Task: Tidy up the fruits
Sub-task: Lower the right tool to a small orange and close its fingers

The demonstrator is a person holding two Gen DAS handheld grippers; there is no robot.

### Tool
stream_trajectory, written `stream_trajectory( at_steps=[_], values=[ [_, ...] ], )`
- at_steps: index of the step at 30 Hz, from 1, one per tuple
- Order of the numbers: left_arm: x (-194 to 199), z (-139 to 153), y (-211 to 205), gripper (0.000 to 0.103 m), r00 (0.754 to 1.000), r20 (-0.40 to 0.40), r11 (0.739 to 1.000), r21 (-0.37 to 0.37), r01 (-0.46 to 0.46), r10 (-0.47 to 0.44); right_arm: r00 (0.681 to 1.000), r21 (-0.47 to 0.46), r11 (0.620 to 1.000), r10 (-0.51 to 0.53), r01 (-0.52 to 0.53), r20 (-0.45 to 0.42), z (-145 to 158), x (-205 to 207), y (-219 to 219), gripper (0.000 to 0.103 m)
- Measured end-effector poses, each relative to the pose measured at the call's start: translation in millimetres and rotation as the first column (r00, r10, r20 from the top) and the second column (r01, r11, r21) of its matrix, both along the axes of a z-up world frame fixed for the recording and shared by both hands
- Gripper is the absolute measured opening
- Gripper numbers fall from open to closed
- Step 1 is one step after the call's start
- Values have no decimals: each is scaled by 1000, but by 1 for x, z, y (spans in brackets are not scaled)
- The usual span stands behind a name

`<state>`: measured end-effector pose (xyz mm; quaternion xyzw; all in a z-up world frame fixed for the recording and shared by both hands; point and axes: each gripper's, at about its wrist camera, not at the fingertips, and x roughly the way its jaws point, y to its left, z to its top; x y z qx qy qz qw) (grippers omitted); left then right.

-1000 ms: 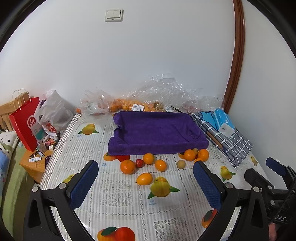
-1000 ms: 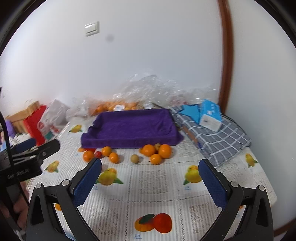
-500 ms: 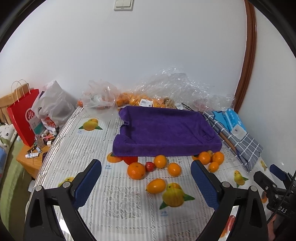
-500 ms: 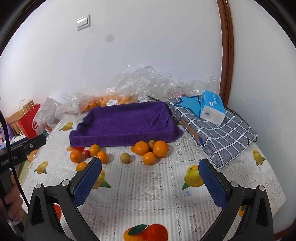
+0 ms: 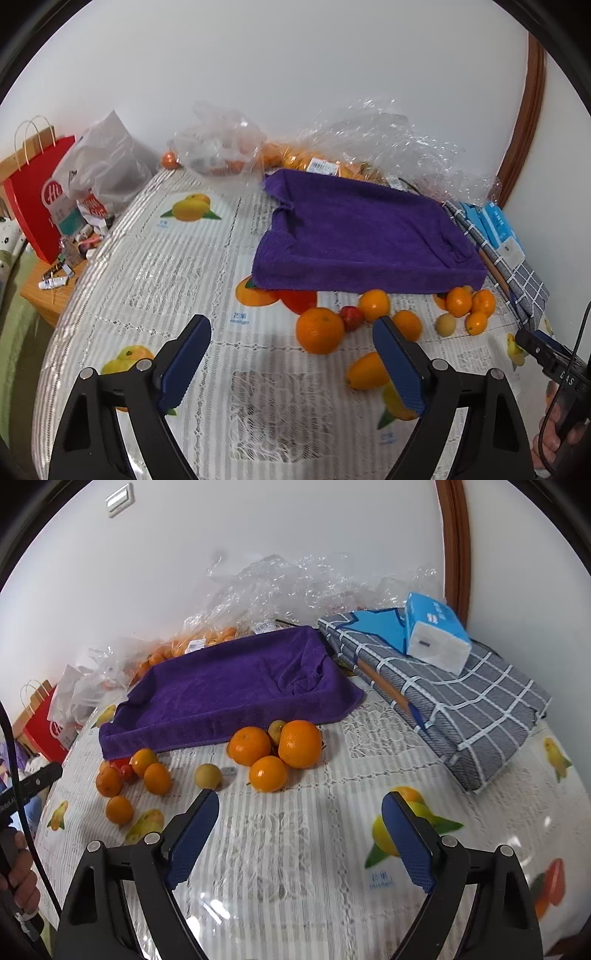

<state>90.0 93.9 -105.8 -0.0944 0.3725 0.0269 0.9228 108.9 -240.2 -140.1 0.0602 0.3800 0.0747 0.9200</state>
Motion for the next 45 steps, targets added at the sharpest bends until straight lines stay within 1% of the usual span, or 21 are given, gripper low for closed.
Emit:
stream_trajectory(
  at_steps=[2, 4, 6, 7, 8, 11, 13, 14, 16, 19, 20, 21, 23, 28, 30, 33, 34, 39, 45],
  values=[
    [3, -9, 4, 84, 1000, -22, 1000, -27, 13, -14, 1000, -4, 1000, 10, -10, 3, -8, 7, 5, 89],
    [5, -19, 4, 81, 998, -48, 997, -66, 38, -42, 999, -20, 999, 36, -36, -8, -14, 13, 15, 84],
    [8, -26, -1, 81, 995, -62, 994, -84, 71, -77, 999, -43, 998, 46, -47, -15, -21, 20, 24, 75],
    [8, -30, -5, 81, 993, -70, 992, -82, 93, -99, 999, -50, 998, 48, -49, -19, -23, 23, 26, 75],
    [9, -32, -9, 77, 991, -70, 991, -80, 108, -114, 998, -61, 997, 51, -53, -26, -27, 27, 31, 73],
    [9, -39, -20, 72, 985, -67, 985, -77, 152, -157, 997, -63, 996, 63, -66, -43, -35, 36, 38, 61],
    [9, -42, -25, 68, 982, -68, 982, -86, 169, -175, 996, -57, 996, 66, -69, -54, -40, 41, 41, 60],
    [9, -45, -27, 65, 980, -69, 979, -99, 181, -188, 996, -56, 996, 68, -71, -55, -42, 42, 43, 58],
    [9, -48, -31, 62, 976, -72, 974, -113, 198, -207, 996, -57, 995, 75, -78, -55, -43, 45, 45, 53],
    [9, -48, -36, 58, 973, -65, 971, -108, 215, -223, 996, -67, 995, 71, -74, -49, -43, 50, 47, 50],
    [9, -48, -37, 57, 971, -65, 970, -104, 221, -228, 996, -73, 995, 71, -74, -52, -44, 52, 48, 46],
    [9, -48, -39, 56, 970, -65, 969, -102, 226, -233, 996, -78, 994, 74, -78, -58, -44, 54, 49, 39],
    [10, -48, -43, 54, 968, -69, 967, -98, 235, -242, 994, -88, 992, 87, -93, -71, -46, 55, 52, 38],
    [13, -51, -51, 46, 958, -81, 958, -115, 264, -274, 993, -93, 989, 110, -115, -53, -43, 43, 52, 37],
    [14, -52, -55, 45, 955, -80, 954, -119, 274, -285, 992, -99, 988, 113, -117, -48, -43, 37, 50, 37],
    [15, -56, -60, 37, 952, -83, 951, -121, 283, -294, 992, -106, 987, 114, -119, -49, -43, 28, 47, 37],
    [15, -57, -63, 32, 949, -87, 949, -123, 291, -302, 992, -105, 987, 116, -120, -48, -43, 26, 46, 37],
    [13, -56, -67, 31, 948, -75, 947, -117, 299, -309, 992, -91, 989, 118, -121, -32, -41, 13, 41, 37],
    [11, -50, -64, 31, 955, -62, 951, -123, 282, -291, 993, -82, 990, 115, -117, -25, -36, 7, 40, 37]
  ],
)
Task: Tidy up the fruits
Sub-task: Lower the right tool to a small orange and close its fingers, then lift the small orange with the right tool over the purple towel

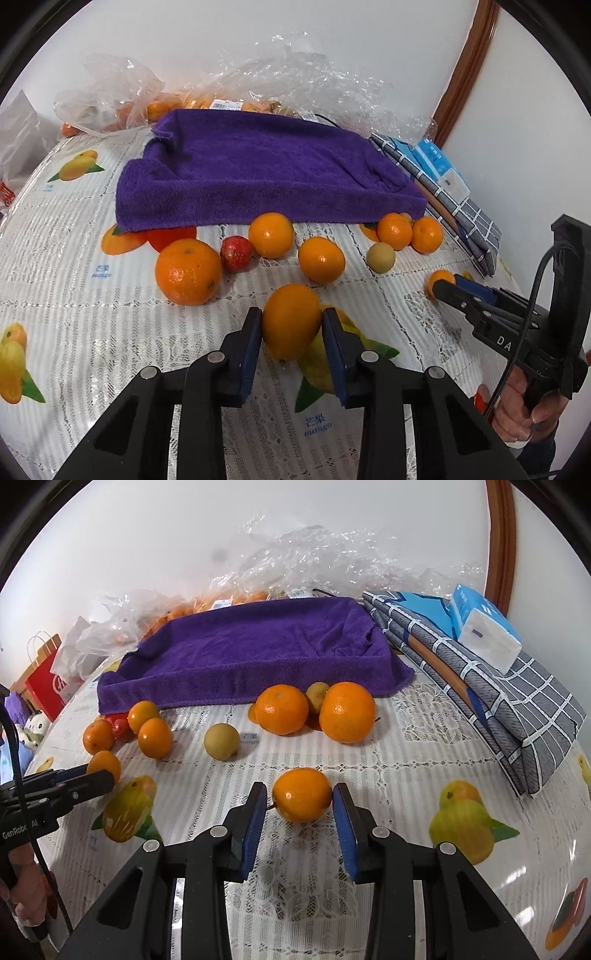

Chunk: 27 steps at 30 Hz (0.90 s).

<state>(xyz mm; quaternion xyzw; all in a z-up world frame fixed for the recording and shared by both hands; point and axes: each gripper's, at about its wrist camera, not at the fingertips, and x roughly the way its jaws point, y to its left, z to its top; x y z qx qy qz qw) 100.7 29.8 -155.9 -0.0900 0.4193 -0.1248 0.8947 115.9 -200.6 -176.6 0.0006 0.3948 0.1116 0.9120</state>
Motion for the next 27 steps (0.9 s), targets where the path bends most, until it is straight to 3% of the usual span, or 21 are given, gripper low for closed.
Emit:
stream_trajectory(
  at_steps=[13, 22, 27],
  values=[
    [-7, 23, 9, 31, 999, 27, 999, -36, -30, 31, 1000, 21, 1000, -1, 0, 20, 19, -13, 1, 34],
    [-13, 33, 15, 31, 998, 41, 998, -30, -49, 51, 1000, 5, 1000, 4, -4, 4, 7, -12, 4, 33],
    [-13, 30, 13, 31, 998, 33, 998, -29, -50, 51, 999, -63, 998, -17, 15, -33, -7, -7, 4, 37]
  ],
)
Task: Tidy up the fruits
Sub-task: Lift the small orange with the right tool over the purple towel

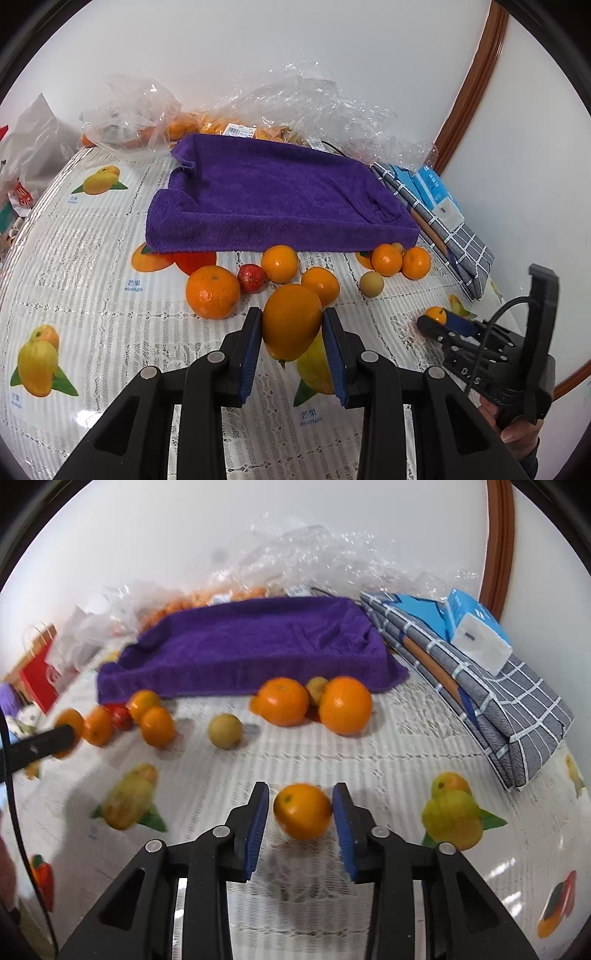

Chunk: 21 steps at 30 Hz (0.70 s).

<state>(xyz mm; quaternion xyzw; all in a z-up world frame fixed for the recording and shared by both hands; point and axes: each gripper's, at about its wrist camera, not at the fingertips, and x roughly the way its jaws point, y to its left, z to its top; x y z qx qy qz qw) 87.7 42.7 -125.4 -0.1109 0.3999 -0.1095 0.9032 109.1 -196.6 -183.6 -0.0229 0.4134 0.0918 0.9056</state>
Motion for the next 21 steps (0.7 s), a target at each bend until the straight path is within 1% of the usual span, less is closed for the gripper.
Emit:
stream_trajectory(
  at_steps=[1, 2, 6, 9, 14, 21],
  values=[
    [0, 0, 0, 31, 1000, 0, 1000, 2, 0, 0, 1000, 8, 1000, 0, 0, -16, -3, 1, -2, 36],
    [0, -1, -1, 31, 1000, 1, 1000, 3, 1, -1, 1000, 20, 1000, -4, 4, -19, -5, 2, -4, 32],
    [0, 2, -2, 31, 1000, 7, 1000, 3, 1, -1, 1000, 52, 999, -4, 2, 22, 2, -5, -9, 32],
    [3, 7, -3, 31, 1000, 12, 1000, 4, -3, 3, 999, 46, 999, 4, -6, 47, 13, -6, -8, 32],
    [11, 24, -2, 31, 999, 35, 1000, 6, -14, 14, 996, 58, 998, 13, -17, 84, 38, -2, -7, 32],
    [41, 53, 6, 31, 996, 68, 998, -6, -57, 57, 992, 70, 998, -14, 5, 123, 72, 26, -6, 32]
  ],
)
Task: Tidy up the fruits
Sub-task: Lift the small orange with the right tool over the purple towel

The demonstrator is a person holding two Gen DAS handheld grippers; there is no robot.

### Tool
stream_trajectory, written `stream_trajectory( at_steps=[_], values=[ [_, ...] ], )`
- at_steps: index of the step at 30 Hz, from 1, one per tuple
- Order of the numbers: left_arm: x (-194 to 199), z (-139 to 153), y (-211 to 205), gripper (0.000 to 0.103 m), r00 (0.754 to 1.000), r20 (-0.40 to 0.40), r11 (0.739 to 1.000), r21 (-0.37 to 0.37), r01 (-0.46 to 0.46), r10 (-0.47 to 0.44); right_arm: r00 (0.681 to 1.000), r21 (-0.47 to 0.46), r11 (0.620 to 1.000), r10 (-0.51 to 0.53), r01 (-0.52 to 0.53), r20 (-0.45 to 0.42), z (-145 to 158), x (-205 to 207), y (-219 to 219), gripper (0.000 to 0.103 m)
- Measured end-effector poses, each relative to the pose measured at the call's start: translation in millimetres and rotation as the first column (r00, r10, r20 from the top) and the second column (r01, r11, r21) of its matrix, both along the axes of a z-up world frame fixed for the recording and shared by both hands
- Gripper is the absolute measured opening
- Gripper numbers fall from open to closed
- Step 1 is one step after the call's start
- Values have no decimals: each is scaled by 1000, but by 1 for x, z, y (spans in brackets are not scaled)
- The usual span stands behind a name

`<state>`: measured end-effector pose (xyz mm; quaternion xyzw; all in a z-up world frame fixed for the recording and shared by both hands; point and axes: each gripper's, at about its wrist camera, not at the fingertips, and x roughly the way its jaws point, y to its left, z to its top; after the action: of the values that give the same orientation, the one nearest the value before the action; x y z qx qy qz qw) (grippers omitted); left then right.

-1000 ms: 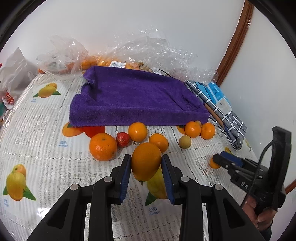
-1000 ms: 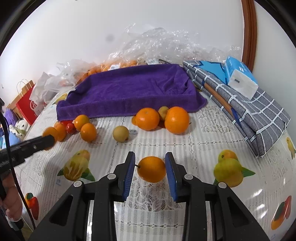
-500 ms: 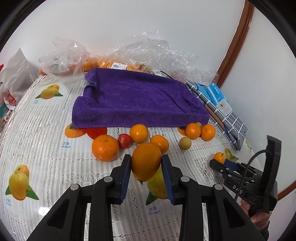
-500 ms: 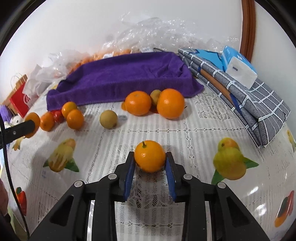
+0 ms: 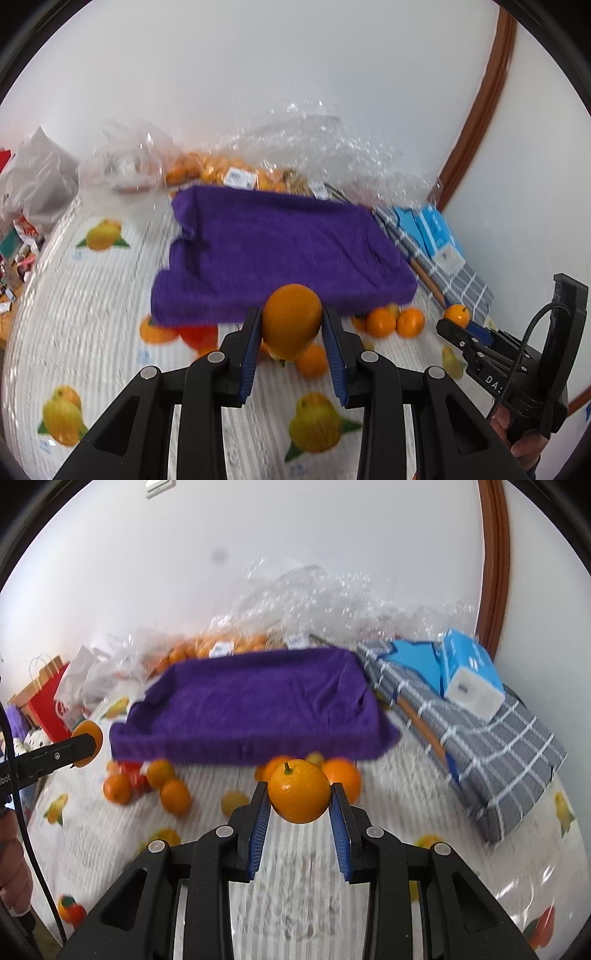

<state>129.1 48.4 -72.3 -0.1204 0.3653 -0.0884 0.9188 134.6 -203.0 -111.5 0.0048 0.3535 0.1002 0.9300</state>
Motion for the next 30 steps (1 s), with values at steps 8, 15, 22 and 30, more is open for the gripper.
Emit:
stream_trajectory(
  at_steps=[8, 15, 22, 30],
  values=[
    [41, 12, 13, 31, 998, 31, 998, 22, -57, 56, 998, 14, 1000, 2, -3, 67, 32, 42, 13, 32],
    [78, 12, 21, 31, 997, 18, 997, 2, -77, 77, 997, 35, 999, 2, -5, 80, 36, 79, 25, 32],
    [112, 3, 15, 31, 998, 2, 997, 35, -66, 66, 997, 31, 999, 5, -8, 78, 30, 114, 31, 32],
    [141, -17, 7, 31, 998, -38, 996, 77, -39, 42, 1000, 26, 1000, 5, -6, 3, 0, 146, 32, 32]
  ],
)
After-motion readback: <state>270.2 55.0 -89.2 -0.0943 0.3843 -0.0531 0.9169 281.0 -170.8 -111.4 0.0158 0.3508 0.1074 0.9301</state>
